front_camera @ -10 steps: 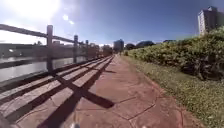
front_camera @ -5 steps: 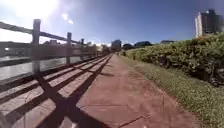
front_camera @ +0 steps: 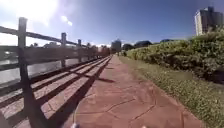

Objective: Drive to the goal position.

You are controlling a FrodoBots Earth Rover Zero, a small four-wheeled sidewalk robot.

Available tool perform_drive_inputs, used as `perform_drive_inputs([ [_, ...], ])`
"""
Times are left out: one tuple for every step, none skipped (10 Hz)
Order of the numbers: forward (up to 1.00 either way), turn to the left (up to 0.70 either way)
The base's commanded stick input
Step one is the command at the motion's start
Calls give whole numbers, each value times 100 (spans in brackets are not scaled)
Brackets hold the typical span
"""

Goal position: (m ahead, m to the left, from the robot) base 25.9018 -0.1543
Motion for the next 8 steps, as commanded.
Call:
perform_drive_inputs([
  [85, -28],
  [85, -2],
  [85, 0],
  [85, 0],
  [85, 0],
  [85, 0],
  [85, 0],
  [85, 0],
])
